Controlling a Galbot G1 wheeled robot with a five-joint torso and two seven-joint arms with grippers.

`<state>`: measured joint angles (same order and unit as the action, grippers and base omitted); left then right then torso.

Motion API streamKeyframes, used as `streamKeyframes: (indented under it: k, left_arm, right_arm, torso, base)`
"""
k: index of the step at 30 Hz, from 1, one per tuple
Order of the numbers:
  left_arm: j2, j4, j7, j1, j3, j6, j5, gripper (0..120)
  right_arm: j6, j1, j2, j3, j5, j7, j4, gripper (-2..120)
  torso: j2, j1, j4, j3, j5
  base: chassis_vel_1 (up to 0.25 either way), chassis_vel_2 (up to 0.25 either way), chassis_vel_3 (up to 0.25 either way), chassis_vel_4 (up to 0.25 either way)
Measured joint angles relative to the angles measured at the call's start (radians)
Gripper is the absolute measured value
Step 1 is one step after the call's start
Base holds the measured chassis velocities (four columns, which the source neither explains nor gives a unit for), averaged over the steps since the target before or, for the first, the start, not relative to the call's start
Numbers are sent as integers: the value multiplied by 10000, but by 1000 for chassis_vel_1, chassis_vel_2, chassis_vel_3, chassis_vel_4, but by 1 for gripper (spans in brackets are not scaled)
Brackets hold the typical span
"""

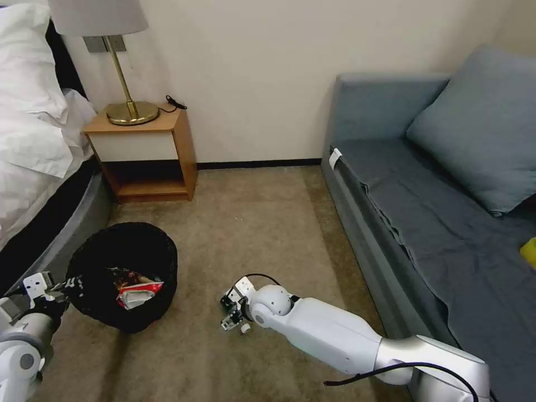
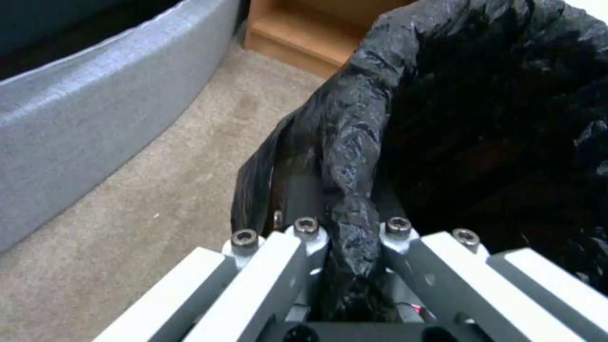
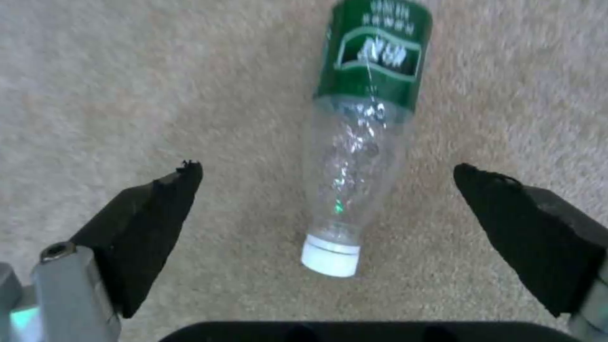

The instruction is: Pick up the trash bin, then pick up the garbage on the floor and place it into the trash bin.

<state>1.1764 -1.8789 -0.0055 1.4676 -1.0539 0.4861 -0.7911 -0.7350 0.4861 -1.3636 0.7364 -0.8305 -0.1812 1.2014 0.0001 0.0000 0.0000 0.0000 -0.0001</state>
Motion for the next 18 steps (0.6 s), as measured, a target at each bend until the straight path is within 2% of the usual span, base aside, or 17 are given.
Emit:
streamKeyframes:
  k: [3, 8, 18]
  left_arm:
    - [-8, 9, 0, -11, 11, 0, -6, 3]
    - [-57, 42, 1, -98, 171, 8, -18, 3]
    - [-69, 88, 8, -130, 107, 18, -26, 3]
  right_arm:
    - [19, 5, -32, 16, 31, 10, -88, 100]
    - [271, 84, -421, 61, 502, 132, -1040, 100]
    - [528, 132, -676, 53, 1027, 347, -1684, 100]
  torso:
    - [0, 0, 0, 0, 0]
    - [-1, 0, 0, 0, 1]
    - [0, 0, 0, -1, 1]
  base:
    - [0, 0, 0, 0]
    - [0, 0, 0, 0]
    - [0, 0, 0, 0]
